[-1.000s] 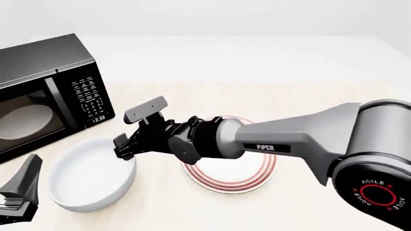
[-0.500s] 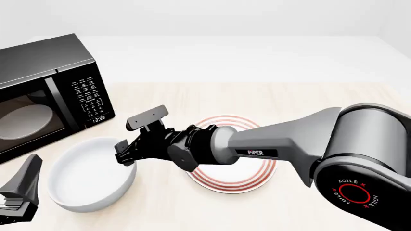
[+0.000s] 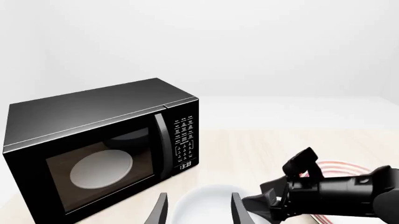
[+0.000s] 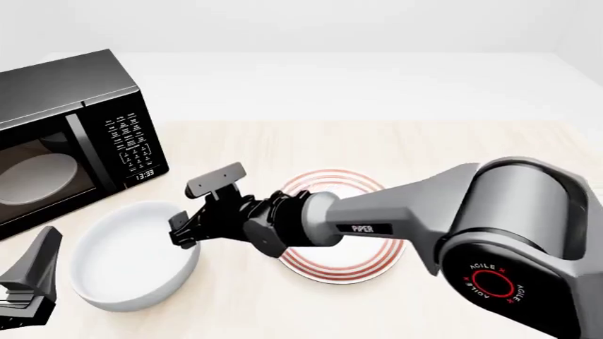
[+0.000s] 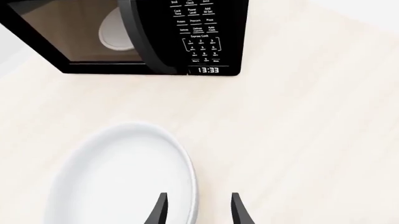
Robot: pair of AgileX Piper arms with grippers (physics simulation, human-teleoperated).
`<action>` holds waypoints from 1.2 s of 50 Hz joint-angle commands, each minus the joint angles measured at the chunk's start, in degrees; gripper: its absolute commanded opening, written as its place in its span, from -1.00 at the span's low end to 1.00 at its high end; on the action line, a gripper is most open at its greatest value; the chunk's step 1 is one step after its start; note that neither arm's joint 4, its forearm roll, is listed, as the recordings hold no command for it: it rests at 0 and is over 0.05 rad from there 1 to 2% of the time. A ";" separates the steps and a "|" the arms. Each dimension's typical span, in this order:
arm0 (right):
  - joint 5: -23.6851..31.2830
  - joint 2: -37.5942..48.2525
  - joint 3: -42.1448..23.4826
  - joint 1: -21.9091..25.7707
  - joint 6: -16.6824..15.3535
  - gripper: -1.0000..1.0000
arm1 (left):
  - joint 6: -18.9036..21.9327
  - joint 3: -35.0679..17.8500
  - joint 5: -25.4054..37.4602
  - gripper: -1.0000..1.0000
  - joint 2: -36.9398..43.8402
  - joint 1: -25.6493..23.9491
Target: Put the white bowl to the right of the plate.
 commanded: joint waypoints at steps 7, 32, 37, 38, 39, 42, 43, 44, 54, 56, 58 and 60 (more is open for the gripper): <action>-1.44 1.83 -0.11 -0.17 1.04 1.00 | 0.00 0.00 0.00 1.00 0.00 0.00; -1.78 -0.46 1.76 -0.11 0.05 -1.00 | 0.00 0.00 0.00 1.00 0.00 0.00; -1.23 -5.45 4.27 -1.03 -1.50 -1.00 | 0.00 0.00 0.00 1.00 0.00 0.00; -0.89 -6.77 4.73 -1.51 -2.28 -1.00 | 0.00 0.00 0.00 1.00 0.00 0.00; -0.77 -7.76 5.15 -1.82 -2.51 -1.00 | 0.00 0.00 0.00 1.00 0.00 0.00; 0.31 -10.86 6.11 -2.21 -3.92 -1.00 | 0.00 0.00 0.00 1.00 0.00 0.00; 0.59 -12.17 6.60 -2.56 -4.33 -1.00 | 0.00 0.00 0.00 1.00 0.00 0.00; 0.82 -12.92 6.88 -2.64 -4.61 -1.00 | 0.00 0.00 0.00 1.00 0.00 0.00; 1.24 -20.13 11.03 -4.24 -6.59 -1.00 | 0.00 0.00 0.00 1.00 0.00 0.00; 1.05 -20.87 11.73 -4.68 -6.77 -1.00 | 0.00 0.00 0.00 1.00 0.00 0.00; 0.85 -22.06 12.73 -5.61 -7.00 -1.00 | 0.00 0.00 0.00 1.00 0.00 0.00; 0.57 -23.81 14.26 -6.89 -7.37 -1.00 | 0.00 0.00 0.00 1.00 0.00 0.00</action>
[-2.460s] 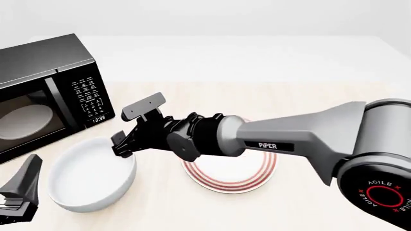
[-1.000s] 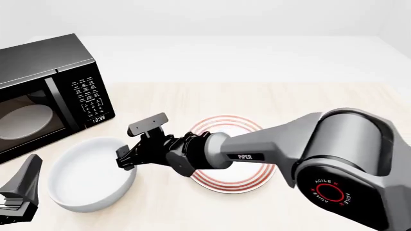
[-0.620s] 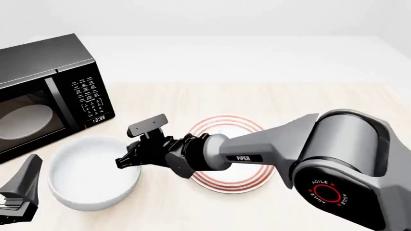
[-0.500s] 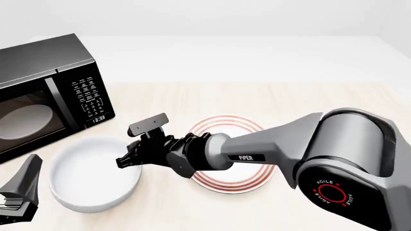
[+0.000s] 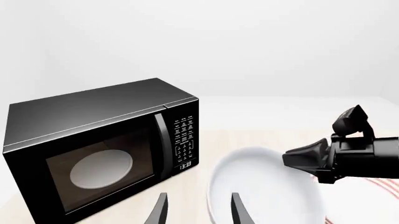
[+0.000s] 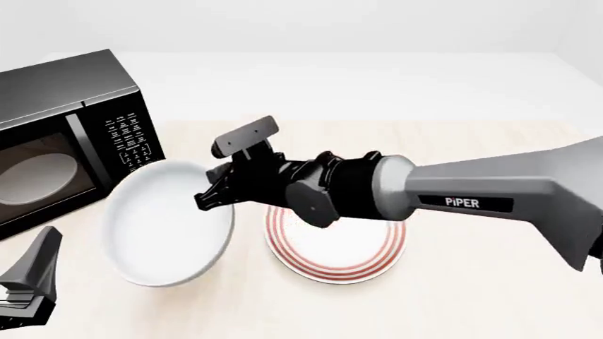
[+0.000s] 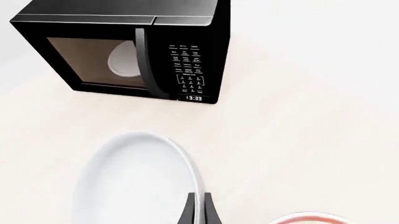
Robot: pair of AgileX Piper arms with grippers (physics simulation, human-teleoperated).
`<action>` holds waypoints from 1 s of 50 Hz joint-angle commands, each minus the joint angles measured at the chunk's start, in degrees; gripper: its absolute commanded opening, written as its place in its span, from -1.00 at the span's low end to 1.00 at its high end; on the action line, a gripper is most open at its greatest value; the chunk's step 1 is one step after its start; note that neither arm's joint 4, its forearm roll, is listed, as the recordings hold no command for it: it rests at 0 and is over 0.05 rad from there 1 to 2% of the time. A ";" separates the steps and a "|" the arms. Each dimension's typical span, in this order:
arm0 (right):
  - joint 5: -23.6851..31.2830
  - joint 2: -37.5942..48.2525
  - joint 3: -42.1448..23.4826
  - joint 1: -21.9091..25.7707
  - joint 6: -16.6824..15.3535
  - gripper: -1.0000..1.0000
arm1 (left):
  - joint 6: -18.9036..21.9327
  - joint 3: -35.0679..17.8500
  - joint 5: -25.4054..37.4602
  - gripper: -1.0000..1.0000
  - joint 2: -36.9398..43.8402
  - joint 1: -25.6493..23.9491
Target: Put the white bowl to the right of the plate.
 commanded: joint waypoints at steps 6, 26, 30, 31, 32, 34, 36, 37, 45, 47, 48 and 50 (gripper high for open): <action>-0.16 -12.02 7.87 -6.19 -2.60 -1.00 | 0.00 0.00 0.00 1.00 0.00 0.00; -2.66 -23.75 19.24 -15.29 -3.04 -1.00 | 0.00 0.00 0.00 1.00 0.00 0.00; -3.26 -25.95 22.03 -17.83 -2.96 -1.00 | 0.00 0.00 0.00 1.00 0.00 0.00; -3.36 -26.37 22.50 -18.33 -3.04 -1.00 | 0.00 0.00 0.00 1.00 0.00 0.00; -3.46 -26.89 23.15 -18.91 -2.92 -1.00 | 0.00 0.00 0.00 1.00 0.00 0.00; -3.62 -27.73 24.07 -19.89 -3.02 -1.00 | 0.00 0.00 0.00 1.00 0.00 0.00; -3.75 -29.23 25.55 -21.35 -3.18 -1.00 | 0.00 0.00 0.00 1.00 0.00 0.00; -3.73 -30.10 26.21 -21.72 -3.13 -1.00 | 0.00 0.00 0.00 1.00 0.00 0.00; -3.89 -34.39 29.95 -26.24 -3.27 -1.00 | 0.00 0.00 0.00 1.00 0.00 0.00; -4.14 -35.18 30.93 -27.27 -3.18 -1.00 | 0.00 0.00 0.00 1.00 0.00 0.00; -4.24 -35.54 31.34 -27.60 -3.20 -1.00 | 0.00 0.00 0.00 1.00 0.00 0.00; -4.21 -36.47 32.17 -28.58 -3.08 -1.00 | 0.00 0.00 0.00 1.00 0.00 0.00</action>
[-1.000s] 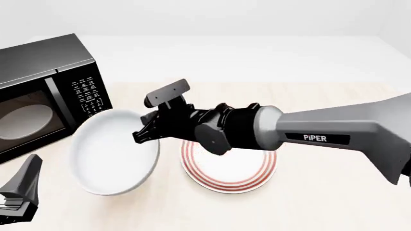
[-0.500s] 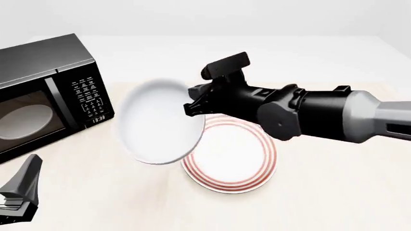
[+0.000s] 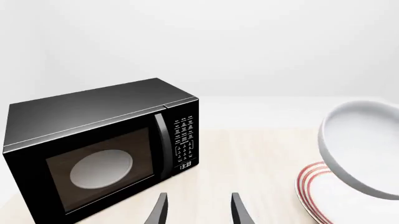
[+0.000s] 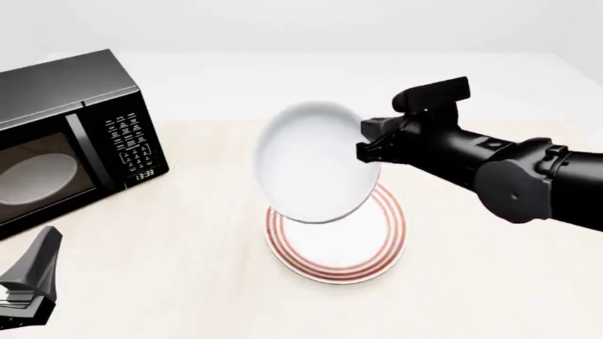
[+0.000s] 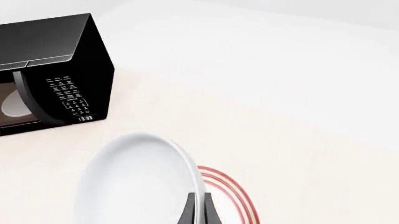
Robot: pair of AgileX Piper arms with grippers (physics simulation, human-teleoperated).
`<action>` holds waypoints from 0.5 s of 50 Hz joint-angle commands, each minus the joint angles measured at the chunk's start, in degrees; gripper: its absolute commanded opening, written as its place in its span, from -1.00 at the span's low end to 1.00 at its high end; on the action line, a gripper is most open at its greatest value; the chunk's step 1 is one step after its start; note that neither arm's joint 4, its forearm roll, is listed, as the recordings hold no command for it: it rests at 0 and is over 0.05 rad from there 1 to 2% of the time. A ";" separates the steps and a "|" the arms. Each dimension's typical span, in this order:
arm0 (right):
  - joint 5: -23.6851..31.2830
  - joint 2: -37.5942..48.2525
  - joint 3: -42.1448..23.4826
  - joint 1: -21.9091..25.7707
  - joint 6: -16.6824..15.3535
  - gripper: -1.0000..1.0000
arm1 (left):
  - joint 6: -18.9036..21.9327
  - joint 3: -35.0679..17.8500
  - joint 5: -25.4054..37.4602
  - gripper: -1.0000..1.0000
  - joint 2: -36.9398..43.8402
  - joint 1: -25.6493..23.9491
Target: Put the white bowl to the right of the plate.
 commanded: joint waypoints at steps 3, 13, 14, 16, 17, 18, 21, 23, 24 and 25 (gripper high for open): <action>-0.97 -7.30 6.62 -8.09 0.47 -1.00 | 0.00 0.00 0.00 1.00 0.00 0.00; -1.68 -11.08 10.32 -13.59 1.26 -1.00 | 0.00 0.00 0.00 1.00 0.00 0.00; -1.64 -11.48 10.57 -13.96 1.51 -1.00 | 0.00 0.00 0.00 1.00 0.00 0.00; -1.98 -11.68 11.15 -15.37 1.56 -1.00 | 0.00 0.00 0.00 1.00 0.00 0.00; -2.18 -11.95 11.64 -16.29 1.52 -1.00 | 0.00 0.00 0.00 1.00 0.00 0.00; -2.12 -12.38 12.02 -17.45 1.55 -1.00 | 0.00 0.00 0.00 1.00 0.00 0.00; -1.69 -13.59 12.88 -19.00 1.39 -1.00 | 0.00 0.00 0.00 1.00 0.00 0.00; -1.16 -14.97 13.48 -20.45 1.59 -1.00 | 0.00 0.00 0.00 1.00 0.00 0.00; -0.88 -15.44 13.60 -20.88 1.40 -1.00 | 0.00 0.00 0.00 1.00 0.00 0.00; -1.34 -14.87 13.37 -21.34 1.52 -1.00 | 0.00 0.00 0.00 1.00 0.00 0.00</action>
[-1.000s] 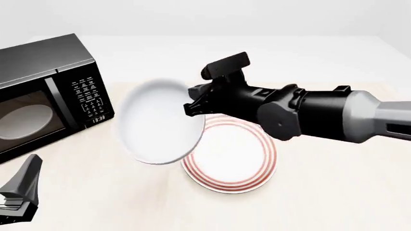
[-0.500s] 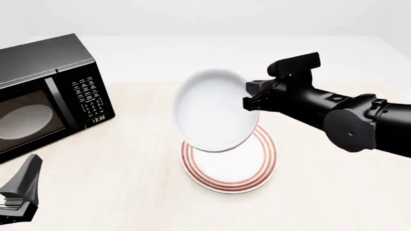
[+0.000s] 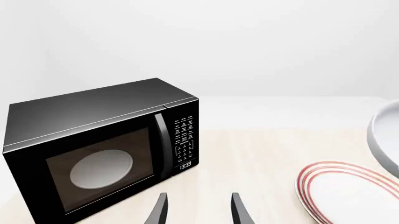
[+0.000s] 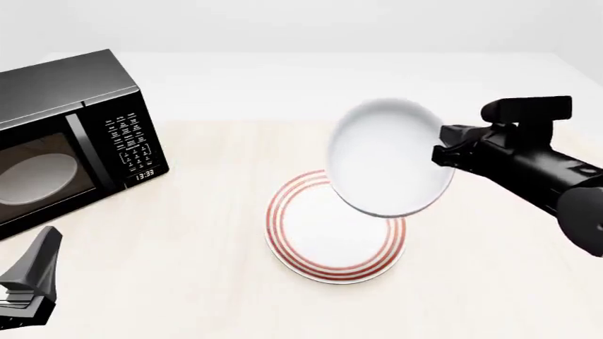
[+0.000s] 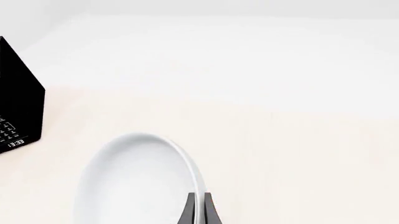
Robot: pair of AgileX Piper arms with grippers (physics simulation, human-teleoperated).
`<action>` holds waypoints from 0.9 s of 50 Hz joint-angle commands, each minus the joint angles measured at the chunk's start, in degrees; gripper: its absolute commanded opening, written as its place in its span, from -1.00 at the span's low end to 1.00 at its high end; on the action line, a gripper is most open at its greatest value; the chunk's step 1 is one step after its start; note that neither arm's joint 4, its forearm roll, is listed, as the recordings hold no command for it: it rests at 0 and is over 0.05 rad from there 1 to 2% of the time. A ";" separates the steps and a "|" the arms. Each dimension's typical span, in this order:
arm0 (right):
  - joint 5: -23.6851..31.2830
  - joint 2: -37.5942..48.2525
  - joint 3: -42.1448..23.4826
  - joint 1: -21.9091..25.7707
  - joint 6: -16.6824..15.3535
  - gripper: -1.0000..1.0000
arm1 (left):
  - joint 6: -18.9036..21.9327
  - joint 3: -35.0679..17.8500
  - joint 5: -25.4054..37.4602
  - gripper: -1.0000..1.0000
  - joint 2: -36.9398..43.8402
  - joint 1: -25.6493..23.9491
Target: Put the white bowl to the right of the plate.
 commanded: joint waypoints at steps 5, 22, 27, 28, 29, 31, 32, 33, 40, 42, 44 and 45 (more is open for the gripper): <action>0.87 -5.32 2.60 -8.92 0.57 -1.00 | 0.00 0.00 0.00 1.00 0.00 0.00; -0.59 -6.46 5.14 -16.39 1.44 -1.00 | 0.00 0.00 0.00 1.00 0.00 0.00; -0.88 -7.63 6.63 -18.26 1.96 -1.00 | 0.00 0.00 0.00 1.00 0.00 0.00; -1.06 -7.67 6.85 -18.73 2.06 -1.00 | 0.00 0.00 0.00 1.00 0.00 0.00; -1.18 -7.74 7.03 -19.02 2.10 -1.00 | 0.00 0.00 0.00 1.00 0.00 0.00; -1.36 -8.08 7.50 -19.86 2.41 -1.00 | 0.00 0.00 0.00 1.00 0.00 0.00; -1.29 -8.42 7.74 -20.05 2.38 -1.00 | 0.00 0.00 0.00 1.00 0.00 0.00; -1.36 -8.54 7.97 -20.51 2.50 -1.00 | 0.00 0.00 0.00 1.00 0.00 0.00; -1.02 -10.46 9.57 -23.03 3.43 -1.00 | 0.00 0.00 0.00 1.00 0.00 0.00; -0.47 -11.50 9.70 -23.32 3.06 -1.00 | 0.00 0.00 0.00 1.00 0.00 0.00; -0.45 -11.67 9.79 -23.56 3.29 -1.00 | 0.00 0.00 0.00 1.00 0.00 0.00; -0.77 -11.26 9.81 -23.83 3.16 -1.00 | 0.00 0.00 0.00 1.00 0.00 0.00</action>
